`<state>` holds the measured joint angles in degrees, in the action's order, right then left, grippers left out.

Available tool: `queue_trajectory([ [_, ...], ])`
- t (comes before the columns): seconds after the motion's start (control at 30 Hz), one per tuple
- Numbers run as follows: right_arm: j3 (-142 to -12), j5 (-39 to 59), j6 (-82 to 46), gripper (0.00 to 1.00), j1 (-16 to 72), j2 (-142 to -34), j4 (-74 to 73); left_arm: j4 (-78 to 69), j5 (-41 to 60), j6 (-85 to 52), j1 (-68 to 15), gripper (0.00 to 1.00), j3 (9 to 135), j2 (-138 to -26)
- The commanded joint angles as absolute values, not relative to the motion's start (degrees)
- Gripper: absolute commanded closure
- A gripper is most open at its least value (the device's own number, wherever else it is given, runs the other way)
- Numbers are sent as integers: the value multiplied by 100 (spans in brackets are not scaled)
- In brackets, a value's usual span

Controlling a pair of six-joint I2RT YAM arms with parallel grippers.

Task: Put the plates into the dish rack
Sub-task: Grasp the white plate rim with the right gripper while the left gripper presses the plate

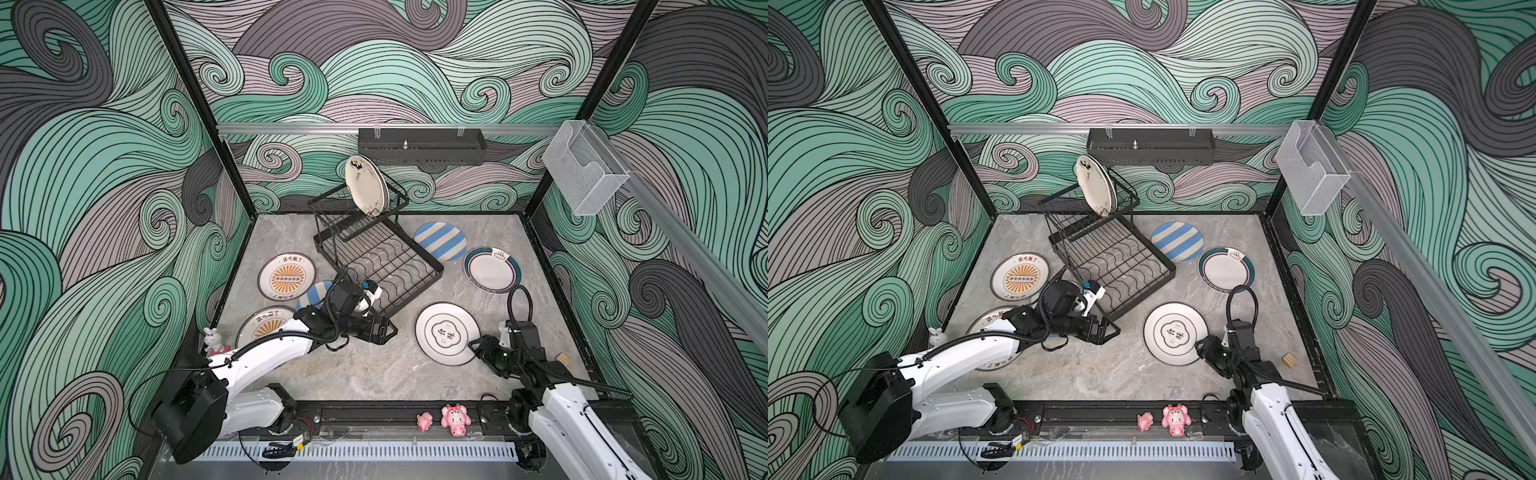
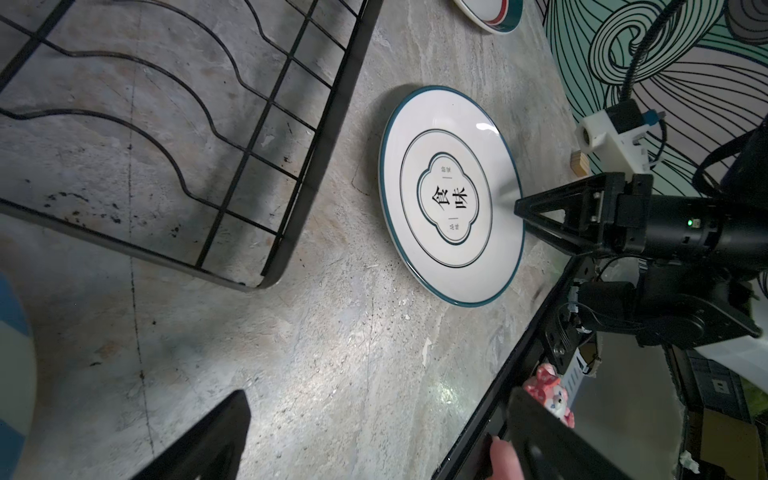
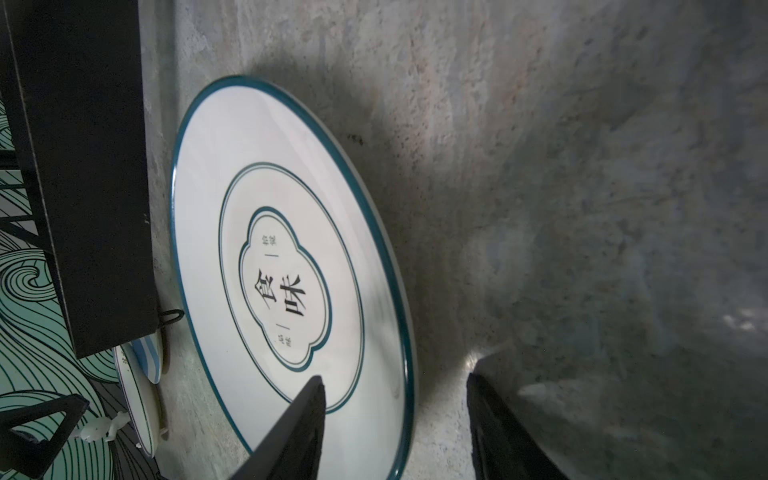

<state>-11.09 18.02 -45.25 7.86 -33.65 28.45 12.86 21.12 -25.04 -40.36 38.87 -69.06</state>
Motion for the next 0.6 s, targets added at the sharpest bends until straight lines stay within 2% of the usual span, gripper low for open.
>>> queue_trajectory([
  [0.0,-998,1793,-4502,46,699,-3523,2744,1404,1939,-2417,-4087,1,4069,-6845],
  [0.17,-1017,1843,-4393,49,659,-3881,2479,1516,1759,-2426,-4087,1,4099,-6829],
  [0.4,-1168,1863,-4195,58,598,-4637,2139,1717,1506,-2431,-4078,1,4139,-6795],
  [0.57,-1178,1898,-4192,63,545,-4789,1913,1769,1365,-2443,-4078,1,4120,-6697],
])
